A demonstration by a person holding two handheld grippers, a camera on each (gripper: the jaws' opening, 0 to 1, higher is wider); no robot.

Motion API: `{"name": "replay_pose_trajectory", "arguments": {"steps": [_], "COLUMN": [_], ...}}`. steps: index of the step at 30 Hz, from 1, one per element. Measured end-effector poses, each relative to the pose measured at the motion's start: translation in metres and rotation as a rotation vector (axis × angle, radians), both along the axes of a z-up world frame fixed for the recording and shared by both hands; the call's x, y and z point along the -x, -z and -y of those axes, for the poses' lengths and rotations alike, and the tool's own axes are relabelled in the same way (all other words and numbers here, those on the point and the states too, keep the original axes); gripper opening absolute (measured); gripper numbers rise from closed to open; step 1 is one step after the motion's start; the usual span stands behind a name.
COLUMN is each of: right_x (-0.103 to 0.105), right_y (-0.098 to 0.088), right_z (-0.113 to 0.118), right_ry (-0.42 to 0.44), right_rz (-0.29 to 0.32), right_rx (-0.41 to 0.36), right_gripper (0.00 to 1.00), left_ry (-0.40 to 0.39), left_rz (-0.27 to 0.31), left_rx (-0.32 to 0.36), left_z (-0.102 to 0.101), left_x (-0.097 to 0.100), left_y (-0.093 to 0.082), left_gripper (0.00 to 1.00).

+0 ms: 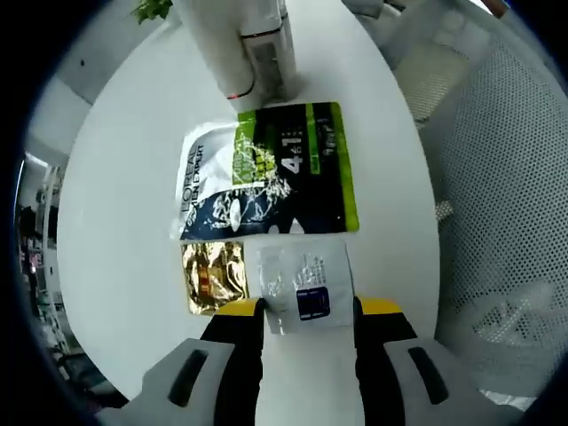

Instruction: Arrange the skincare products in the storage area until every visible bottle or jar stands upright without overlapping.

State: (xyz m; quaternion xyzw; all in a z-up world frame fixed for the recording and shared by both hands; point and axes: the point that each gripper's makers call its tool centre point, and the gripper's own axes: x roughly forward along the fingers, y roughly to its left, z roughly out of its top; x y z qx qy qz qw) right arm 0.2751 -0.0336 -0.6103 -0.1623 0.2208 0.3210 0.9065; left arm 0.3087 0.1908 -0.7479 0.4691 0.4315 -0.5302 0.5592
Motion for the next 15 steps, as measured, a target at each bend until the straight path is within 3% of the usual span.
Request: {"name": "replay_pose_trajectory", "arguments": {"steps": [15], "right_x": [-0.001], "right_y": [0.0031], "right_z": [0.0033], "right_ry": [0.005], "right_rz": [-0.012], "right_rx": [0.007], "right_gripper": [0.98], "left_ry": [0.028], "left_rz": [-0.038], "left_rx": [0.004], "left_z": [0.0032], "left_x": [0.001], "left_y": [0.0052], "left_gripper": [0.39]}}
